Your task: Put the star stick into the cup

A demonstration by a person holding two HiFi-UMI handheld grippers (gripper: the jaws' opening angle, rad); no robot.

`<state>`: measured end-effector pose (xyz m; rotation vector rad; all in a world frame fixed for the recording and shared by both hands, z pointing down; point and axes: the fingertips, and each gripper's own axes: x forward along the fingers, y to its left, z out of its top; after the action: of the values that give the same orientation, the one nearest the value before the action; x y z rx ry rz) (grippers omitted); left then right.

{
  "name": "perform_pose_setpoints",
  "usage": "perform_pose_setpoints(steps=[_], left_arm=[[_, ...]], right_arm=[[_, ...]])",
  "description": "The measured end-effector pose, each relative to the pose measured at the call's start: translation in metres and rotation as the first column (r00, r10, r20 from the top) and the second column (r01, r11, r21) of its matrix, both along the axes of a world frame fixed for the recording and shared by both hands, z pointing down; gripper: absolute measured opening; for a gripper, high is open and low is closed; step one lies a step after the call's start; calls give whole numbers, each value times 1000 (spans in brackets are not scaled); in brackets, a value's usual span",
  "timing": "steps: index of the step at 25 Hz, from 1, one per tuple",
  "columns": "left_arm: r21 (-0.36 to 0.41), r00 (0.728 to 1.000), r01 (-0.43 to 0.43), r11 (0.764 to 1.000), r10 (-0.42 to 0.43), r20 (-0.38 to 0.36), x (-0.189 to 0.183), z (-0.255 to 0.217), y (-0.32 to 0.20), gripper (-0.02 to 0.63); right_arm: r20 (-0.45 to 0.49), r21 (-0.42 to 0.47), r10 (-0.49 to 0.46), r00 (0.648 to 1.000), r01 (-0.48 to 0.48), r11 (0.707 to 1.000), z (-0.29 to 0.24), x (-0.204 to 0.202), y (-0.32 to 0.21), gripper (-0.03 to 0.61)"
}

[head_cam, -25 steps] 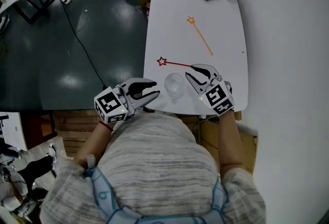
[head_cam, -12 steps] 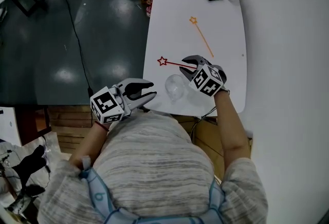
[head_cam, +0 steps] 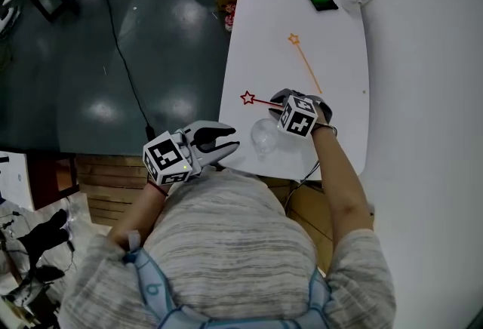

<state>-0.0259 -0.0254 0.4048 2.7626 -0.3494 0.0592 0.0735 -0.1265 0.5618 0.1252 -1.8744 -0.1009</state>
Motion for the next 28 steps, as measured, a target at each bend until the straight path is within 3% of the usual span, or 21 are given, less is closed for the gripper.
perform_pose_setpoints(steps=[6,23,28], left_arm=[[-11,1000,-7,1000,7,2,-1,2,0,120],[-26,999,-34,999,34,1,0,7,-2,120],[-30,999,-39,999,39,4,-1,8,-3,120]], right_arm=[[-48,-41,-25,999,23,999,18,-2,-3,81],[-70,-217,-46,996,30,976,21,-4,-7,80],[-99,-294,-28,995,-3,956,28,2,-17,35]])
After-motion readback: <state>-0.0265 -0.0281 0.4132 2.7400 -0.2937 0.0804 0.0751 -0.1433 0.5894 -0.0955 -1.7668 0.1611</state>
